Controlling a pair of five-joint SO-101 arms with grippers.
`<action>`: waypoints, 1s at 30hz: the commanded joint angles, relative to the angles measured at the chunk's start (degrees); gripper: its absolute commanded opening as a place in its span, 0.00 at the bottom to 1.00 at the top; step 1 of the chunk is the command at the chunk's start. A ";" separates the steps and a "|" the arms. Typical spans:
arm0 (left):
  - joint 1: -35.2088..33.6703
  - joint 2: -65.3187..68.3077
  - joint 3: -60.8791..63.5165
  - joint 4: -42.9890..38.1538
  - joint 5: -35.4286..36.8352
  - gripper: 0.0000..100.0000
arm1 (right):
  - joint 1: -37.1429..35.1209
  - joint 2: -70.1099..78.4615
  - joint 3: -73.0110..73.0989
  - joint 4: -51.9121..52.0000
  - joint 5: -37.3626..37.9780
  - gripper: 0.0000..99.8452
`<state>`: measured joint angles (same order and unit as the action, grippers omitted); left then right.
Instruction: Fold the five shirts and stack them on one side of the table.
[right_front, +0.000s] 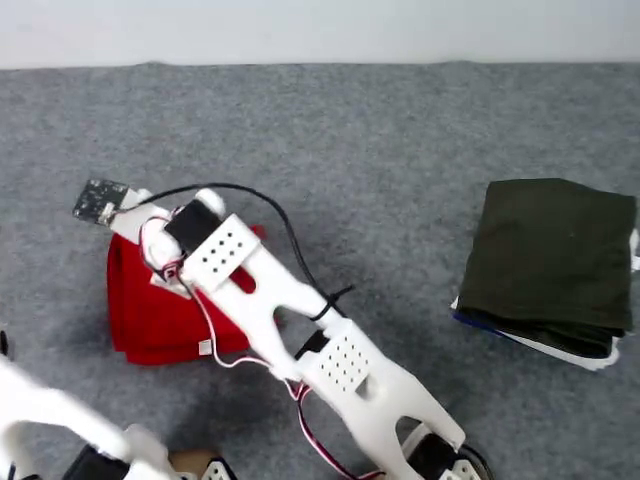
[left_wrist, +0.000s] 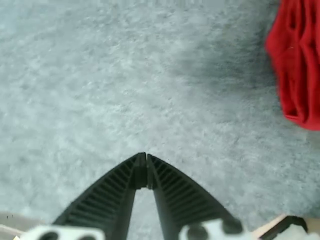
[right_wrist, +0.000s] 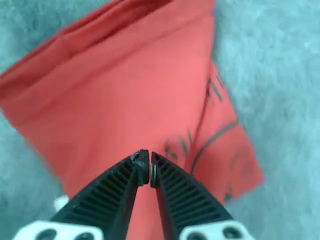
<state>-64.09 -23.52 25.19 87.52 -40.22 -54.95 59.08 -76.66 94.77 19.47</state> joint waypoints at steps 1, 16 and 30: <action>-3.43 -2.11 -5.85 2.99 0.00 0.01 | -3.21 1.36 -0.35 -4.97 0.44 0.01; -7.21 -2.02 -12.26 4.31 -0.18 0.01 | -17.10 5.41 -6.86 6.46 0.26 0.01; -6.77 -2.02 -12.26 3.96 -0.26 0.01 | -0.04 1.01 -17.23 6.20 -2.64 0.16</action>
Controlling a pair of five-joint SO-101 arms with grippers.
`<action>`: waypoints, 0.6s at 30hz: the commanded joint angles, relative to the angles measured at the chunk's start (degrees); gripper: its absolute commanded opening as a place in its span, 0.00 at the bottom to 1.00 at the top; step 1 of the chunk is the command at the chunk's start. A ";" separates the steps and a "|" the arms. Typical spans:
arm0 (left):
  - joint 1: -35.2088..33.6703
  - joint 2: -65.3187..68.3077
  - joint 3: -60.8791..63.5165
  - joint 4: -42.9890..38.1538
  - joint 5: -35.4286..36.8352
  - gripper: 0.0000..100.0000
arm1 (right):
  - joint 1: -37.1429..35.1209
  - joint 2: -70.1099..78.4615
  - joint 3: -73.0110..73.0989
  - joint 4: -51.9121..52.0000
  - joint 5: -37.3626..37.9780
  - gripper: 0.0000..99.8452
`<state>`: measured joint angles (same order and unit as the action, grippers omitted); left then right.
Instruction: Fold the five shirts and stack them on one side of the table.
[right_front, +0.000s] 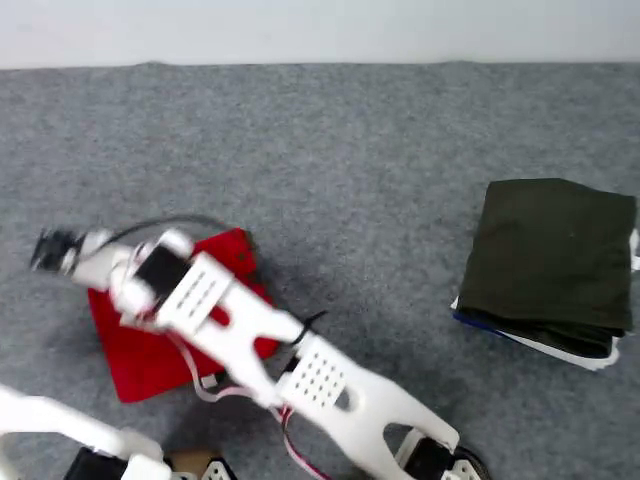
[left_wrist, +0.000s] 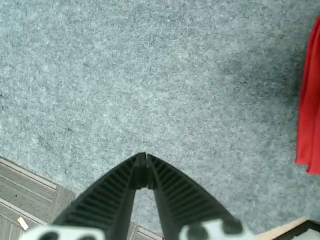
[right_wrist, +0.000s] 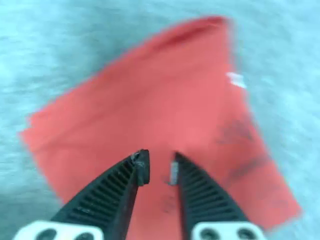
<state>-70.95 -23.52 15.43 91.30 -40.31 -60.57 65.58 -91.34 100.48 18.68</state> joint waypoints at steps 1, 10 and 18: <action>0.09 -2.02 -2.51 0.18 -0.18 0.01 | 7.52 -5.23 -2.46 -0.57 -2.11 0.15; 0.09 -1.76 -2.15 0.18 -0.26 0.01 | 17.80 7.34 -2.37 -14.46 -2.02 0.05; 1.05 -1.93 -2.15 0.53 -0.26 0.01 | 22.73 12.35 -2.55 -13.49 -2.02 0.05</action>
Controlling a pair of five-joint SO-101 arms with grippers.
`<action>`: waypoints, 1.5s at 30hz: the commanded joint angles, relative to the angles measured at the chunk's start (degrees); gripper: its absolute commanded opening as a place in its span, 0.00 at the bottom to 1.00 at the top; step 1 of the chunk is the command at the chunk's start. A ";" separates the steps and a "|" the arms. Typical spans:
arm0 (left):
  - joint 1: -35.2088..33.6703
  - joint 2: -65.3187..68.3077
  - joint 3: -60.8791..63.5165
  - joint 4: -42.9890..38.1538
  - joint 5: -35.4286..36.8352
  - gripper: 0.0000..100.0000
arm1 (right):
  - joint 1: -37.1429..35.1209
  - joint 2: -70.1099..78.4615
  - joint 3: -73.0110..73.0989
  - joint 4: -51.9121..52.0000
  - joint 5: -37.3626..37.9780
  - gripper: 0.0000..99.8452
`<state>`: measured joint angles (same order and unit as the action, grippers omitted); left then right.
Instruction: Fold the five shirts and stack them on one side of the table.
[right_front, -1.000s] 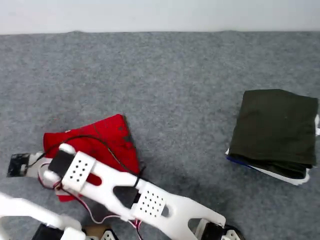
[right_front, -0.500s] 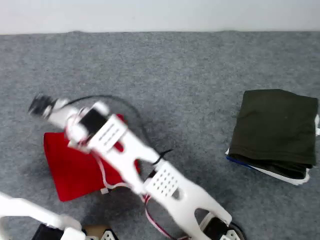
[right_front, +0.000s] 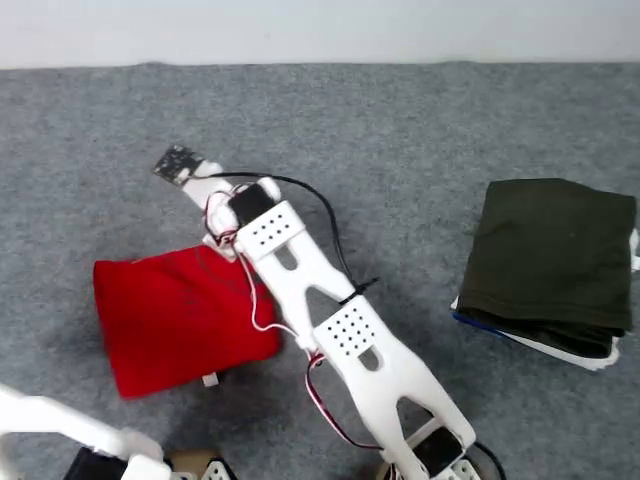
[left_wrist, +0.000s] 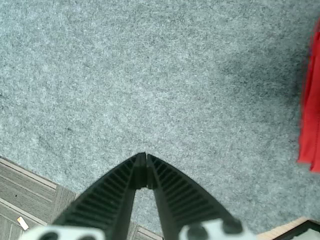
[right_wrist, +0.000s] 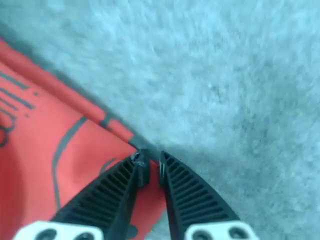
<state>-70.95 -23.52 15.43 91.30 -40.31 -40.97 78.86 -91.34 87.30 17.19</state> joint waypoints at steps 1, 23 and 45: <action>1.49 -2.02 -2.15 0.62 -0.26 0.01 | 4.09 -0.92 -2.55 -0.40 -0.53 0.05; 7.65 -2.02 -2.24 2.64 0.00 0.01 | 4.18 -4.00 -3.43 8.66 -0.62 0.05; 7.65 -2.02 -2.24 3.43 0.09 0.01 | -16.57 -2.42 -4.92 -3.30 -0.53 0.05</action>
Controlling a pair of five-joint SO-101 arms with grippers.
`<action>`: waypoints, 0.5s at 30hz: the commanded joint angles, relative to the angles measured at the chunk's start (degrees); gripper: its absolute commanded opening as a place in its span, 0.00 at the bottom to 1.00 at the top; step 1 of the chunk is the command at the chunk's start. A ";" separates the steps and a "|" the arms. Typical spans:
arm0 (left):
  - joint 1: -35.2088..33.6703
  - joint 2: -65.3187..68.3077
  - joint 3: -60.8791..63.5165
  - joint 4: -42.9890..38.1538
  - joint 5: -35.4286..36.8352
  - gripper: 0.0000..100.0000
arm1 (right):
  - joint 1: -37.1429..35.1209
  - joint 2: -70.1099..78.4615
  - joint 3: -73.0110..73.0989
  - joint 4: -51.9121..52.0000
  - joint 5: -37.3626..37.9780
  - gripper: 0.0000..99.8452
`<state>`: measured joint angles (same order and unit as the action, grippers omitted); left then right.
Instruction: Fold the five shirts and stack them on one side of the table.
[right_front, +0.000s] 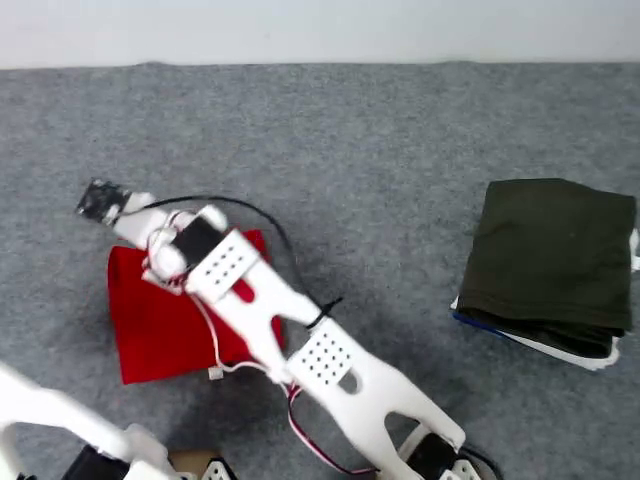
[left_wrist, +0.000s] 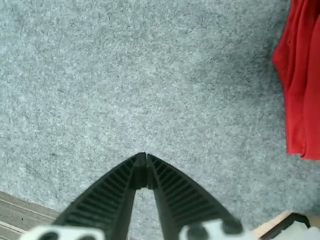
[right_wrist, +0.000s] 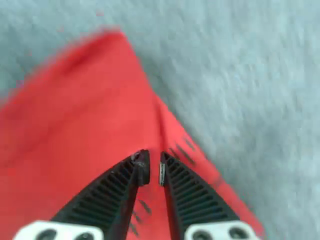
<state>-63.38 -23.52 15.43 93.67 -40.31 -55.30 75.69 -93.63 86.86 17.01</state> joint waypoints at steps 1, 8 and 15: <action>0.09 -2.02 -2.24 1.14 0.09 0.01 | -2.95 1.63 -2.64 -3.30 -0.35 0.05; 0.00 -2.02 -2.24 1.05 0.09 0.01 | -4.70 0.57 -2.73 -2.42 -0.35 0.05; 0.09 -2.02 -2.24 1.05 0.09 0.01 | -1.01 -7.78 -2.73 0.22 -0.35 0.05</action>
<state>-63.38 -23.52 15.43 94.20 -40.31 -58.81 75.08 -93.54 86.95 17.01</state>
